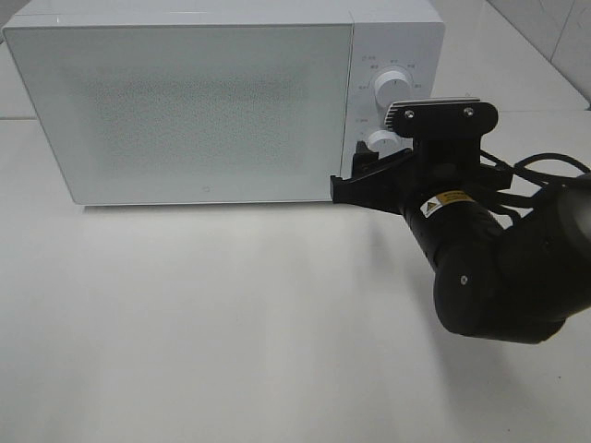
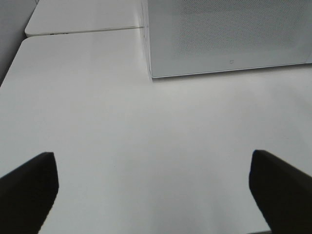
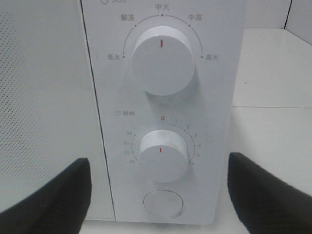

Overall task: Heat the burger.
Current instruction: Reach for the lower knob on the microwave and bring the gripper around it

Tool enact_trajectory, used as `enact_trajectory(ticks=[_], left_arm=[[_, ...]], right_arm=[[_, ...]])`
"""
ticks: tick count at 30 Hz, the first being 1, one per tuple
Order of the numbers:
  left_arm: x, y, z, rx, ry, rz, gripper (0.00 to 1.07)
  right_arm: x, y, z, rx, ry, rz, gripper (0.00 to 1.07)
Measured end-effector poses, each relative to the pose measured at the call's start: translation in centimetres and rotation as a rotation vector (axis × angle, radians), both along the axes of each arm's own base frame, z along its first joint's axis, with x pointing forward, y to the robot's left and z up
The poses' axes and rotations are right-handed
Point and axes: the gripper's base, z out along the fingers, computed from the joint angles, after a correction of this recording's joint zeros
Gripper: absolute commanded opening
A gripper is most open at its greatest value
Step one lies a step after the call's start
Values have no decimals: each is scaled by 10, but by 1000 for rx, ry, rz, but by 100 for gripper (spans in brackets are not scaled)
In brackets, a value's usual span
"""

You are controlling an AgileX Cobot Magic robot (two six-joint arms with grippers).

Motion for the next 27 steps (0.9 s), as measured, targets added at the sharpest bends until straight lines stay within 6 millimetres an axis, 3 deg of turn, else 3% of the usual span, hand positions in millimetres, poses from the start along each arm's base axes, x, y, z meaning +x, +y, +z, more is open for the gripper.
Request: enact_trajectory(ticks=[14,27], left_arm=[[0,0,0,0,0,0,100],[0,0,0,0,0,0,100]], right_arm=[[24,13,-12,22,-10,-20,75],[47,8,-20,71,-18,-77,75]])
